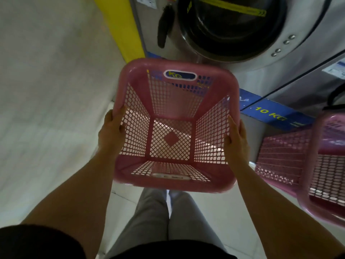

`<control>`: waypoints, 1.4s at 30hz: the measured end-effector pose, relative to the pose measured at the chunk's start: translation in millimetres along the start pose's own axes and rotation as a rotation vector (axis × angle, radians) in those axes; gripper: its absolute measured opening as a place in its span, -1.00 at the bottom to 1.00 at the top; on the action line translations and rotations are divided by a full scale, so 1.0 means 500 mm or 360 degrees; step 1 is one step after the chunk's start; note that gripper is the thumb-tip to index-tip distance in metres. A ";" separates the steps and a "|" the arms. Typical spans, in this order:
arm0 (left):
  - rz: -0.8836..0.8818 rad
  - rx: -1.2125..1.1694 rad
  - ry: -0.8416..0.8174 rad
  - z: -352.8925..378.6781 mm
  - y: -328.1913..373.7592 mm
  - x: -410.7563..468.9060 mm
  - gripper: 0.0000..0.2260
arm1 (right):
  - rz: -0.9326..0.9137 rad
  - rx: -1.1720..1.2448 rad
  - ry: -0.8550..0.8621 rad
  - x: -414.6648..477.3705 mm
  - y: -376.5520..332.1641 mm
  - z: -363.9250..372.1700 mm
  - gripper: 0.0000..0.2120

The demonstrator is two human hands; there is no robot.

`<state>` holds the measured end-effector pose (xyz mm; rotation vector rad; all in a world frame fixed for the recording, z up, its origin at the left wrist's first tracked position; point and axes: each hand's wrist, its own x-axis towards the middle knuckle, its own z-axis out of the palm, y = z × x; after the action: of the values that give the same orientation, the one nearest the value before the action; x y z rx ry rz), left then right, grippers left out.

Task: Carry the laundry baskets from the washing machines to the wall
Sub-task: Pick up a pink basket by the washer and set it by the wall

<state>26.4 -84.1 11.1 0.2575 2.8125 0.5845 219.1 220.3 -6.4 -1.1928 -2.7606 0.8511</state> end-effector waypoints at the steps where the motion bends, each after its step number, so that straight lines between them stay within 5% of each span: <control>1: -0.0056 -0.0002 0.0024 -0.009 -0.010 -0.022 -0.44 | -0.0033 -0.0012 -0.0021 -0.003 -0.012 -0.005 -0.41; 14: -0.0696 -0.0156 0.0373 -0.097 -0.238 -0.346 -0.42 | -0.0628 -0.0094 -0.0391 -0.113 -0.200 0.062 -0.39; 27: -0.1204 -0.0422 0.0722 -0.122 -0.542 -0.753 -0.42 | -0.1284 -0.0257 -0.0622 -0.431 -0.366 0.254 -0.40; 42: -0.1830 -0.0486 0.0669 -0.073 -0.749 -0.942 -0.46 | -0.1708 -0.0263 -0.0963 -0.601 -0.496 0.501 -0.42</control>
<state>419.3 -541.0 -10.5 -1.5560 2.5369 0.7652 210.1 -241.3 -40.7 0.7247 -3.2178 0.8864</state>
